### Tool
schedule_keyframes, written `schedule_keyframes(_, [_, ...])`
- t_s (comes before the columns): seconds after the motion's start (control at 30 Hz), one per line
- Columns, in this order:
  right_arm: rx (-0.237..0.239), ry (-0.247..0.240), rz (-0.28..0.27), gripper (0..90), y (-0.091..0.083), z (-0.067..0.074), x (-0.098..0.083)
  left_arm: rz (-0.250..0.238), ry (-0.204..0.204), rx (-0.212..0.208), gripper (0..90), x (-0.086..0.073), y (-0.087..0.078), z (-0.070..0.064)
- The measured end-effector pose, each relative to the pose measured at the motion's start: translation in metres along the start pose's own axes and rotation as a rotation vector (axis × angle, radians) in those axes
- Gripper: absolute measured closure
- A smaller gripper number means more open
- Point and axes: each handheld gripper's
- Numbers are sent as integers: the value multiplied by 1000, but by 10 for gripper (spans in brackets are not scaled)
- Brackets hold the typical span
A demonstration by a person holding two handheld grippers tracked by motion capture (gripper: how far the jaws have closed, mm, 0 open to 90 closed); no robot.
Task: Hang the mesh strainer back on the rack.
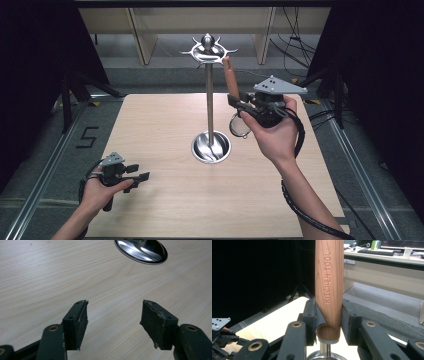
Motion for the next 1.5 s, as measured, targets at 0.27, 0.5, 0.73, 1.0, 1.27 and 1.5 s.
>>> schedule_keyframes(0.27, [-3,7,7,693,7,1,1,0,0,-2,370,0,0,0])
schedule_keyframes(0.5, [-9,1,8,692,12,1,1,-4,-3,-4,370,0,1,0])
schedule_keyframes(0.73, [-5,6,14,692,16,1,1,-8,-4,-2,371,0,0,0])
schedule_keyframes(1.0, [-9,-1,26,690,20,0,-2,-8,-4,-2,371,0,0,0])
schedule_keyframes(1.27, [-10,-4,41,675,20,1,-3,3,-4,-2,371,0,0,0])
schedule_keyframes(1.5, [-23,-35,21,587,11,4,1,1,0,1,371,0,1,-1])
Point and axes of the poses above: each handheld gripper's, and its own axes: y roughly forward along the jaws, x roughly out of its top, z roughly to its left, and after that the axes turned 11 degrees about y, right-handed
